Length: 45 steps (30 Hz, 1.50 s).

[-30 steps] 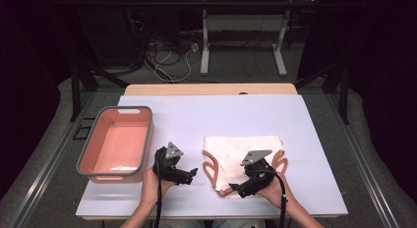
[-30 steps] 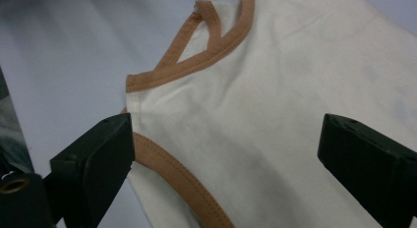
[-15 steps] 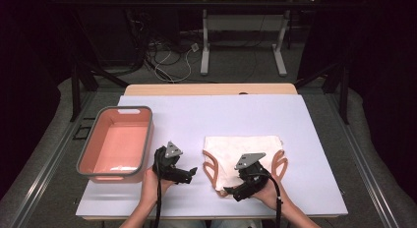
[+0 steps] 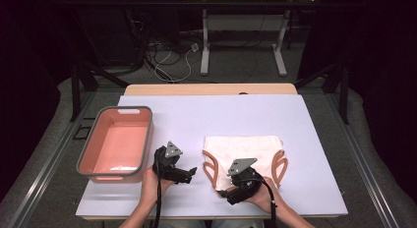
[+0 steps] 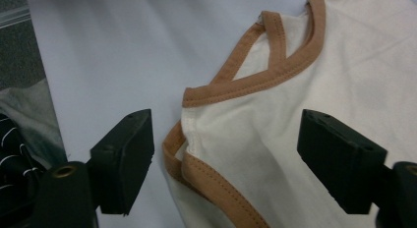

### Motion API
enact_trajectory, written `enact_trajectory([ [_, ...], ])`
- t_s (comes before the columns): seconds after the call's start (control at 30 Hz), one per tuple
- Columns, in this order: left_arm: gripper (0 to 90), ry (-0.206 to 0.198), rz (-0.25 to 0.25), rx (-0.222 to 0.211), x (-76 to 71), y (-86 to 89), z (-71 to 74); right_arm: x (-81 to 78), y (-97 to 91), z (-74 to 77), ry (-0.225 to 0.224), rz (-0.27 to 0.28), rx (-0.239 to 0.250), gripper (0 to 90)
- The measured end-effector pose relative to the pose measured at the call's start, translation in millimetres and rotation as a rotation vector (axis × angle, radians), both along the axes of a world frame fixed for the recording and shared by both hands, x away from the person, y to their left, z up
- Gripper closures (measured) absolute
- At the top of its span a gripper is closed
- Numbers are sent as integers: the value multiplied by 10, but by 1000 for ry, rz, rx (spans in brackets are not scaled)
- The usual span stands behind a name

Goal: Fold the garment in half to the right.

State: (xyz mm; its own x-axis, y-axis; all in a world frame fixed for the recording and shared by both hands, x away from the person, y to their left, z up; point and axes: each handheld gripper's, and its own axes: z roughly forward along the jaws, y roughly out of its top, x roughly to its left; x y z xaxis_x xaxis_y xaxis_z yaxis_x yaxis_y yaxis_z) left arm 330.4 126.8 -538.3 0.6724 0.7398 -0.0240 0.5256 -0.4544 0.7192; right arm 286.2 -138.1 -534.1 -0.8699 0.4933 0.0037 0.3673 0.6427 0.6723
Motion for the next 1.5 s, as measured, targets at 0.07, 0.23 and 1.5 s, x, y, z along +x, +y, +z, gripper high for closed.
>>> enact_trajectory([
  [0.07, 0, 7, -1, -4, 3, 0, -8, -9, 19, -6, -5, 14, 0, 274],
  [0.23, 0, 14, 0, -4, 14, -8, -21, -55, 96, -41, -9, 53, -26, 378],
  [1.5, 1, -1, -19, 19, 45, -50, -64, -115, 99, -84, -24, 62, -36, 863],
])
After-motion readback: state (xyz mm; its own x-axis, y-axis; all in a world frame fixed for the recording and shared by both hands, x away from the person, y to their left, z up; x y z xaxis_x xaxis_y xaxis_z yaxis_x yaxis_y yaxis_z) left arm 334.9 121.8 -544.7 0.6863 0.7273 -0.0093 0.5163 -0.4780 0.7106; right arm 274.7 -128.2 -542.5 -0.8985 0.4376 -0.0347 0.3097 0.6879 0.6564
